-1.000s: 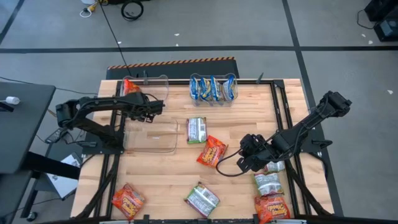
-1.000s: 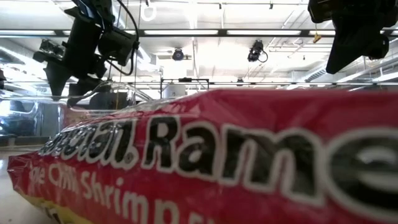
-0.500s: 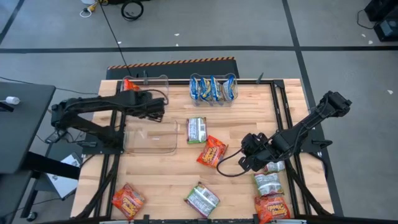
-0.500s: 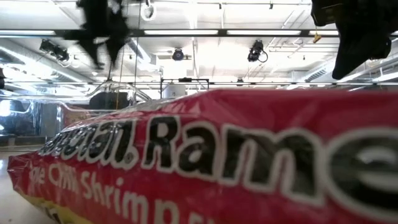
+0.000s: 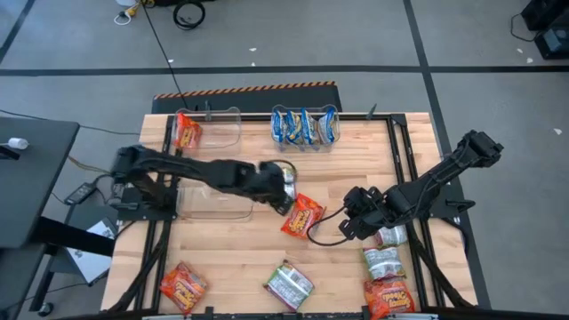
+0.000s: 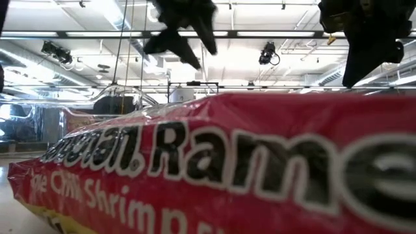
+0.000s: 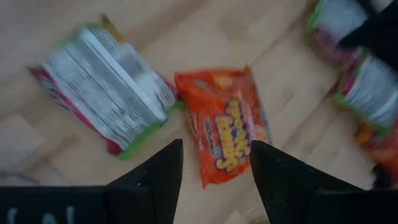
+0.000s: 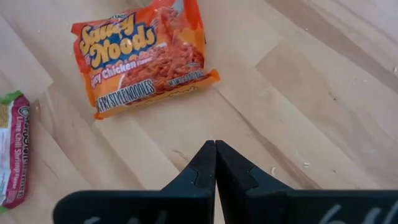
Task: Sort Maruchan noodles
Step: Put the orange noodle pack into the top left transparent bin
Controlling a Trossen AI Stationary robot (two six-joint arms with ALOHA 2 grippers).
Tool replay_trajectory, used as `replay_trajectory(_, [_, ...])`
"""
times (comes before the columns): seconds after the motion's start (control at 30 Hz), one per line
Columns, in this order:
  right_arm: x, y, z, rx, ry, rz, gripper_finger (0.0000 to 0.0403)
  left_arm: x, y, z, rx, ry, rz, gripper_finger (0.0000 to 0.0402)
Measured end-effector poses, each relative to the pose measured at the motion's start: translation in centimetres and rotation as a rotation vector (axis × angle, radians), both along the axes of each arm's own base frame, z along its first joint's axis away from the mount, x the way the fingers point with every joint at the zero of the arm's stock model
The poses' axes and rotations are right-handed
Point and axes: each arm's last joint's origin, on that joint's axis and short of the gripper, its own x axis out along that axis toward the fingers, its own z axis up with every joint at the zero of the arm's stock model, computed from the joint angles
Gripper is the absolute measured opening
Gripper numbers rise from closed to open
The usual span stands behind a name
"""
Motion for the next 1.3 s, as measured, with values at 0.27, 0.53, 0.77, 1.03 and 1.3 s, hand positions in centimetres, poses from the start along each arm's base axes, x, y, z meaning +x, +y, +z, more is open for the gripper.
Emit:
replay_trajectory(0.27, [0.1, 0.2, 0.0, 0.036, -0.009, 0.000, 0.0012, 4.8, -0.8, -2.8, -0.055, 0.052, -0.152, 0.0189])
replay_trajectory(0.53, [0.2, 0.3, 0.1, 0.045, -0.016, 0.001, 0.0012, 6.9, -1.0, -7.8, -0.064, 0.172, -0.231, 0.0189])
replay_trajectory(0.77, [0.2, 0.2, 0.1, 0.045, -0.015, 0.001, 0.0012, 7.7, -0.9, -10.7, -0.043, 0.234, -0.281, 0.0189])
replay_trajectory(1.03, [0.1, 0.2, 0.1, 0.034, -0.002, 0.010, 0.0012, 8.3, -1.2, -12.0, -0.015, 0.223, -0.322, 0.0159])
replay_trajectory(1.3, [-1.5, -1.0, 3.3, -0.030, 0.051, 0.019, 0.0011, 8.7, -0.9, -11.9, 0.098, 0.188, -0.304, 0.0019])
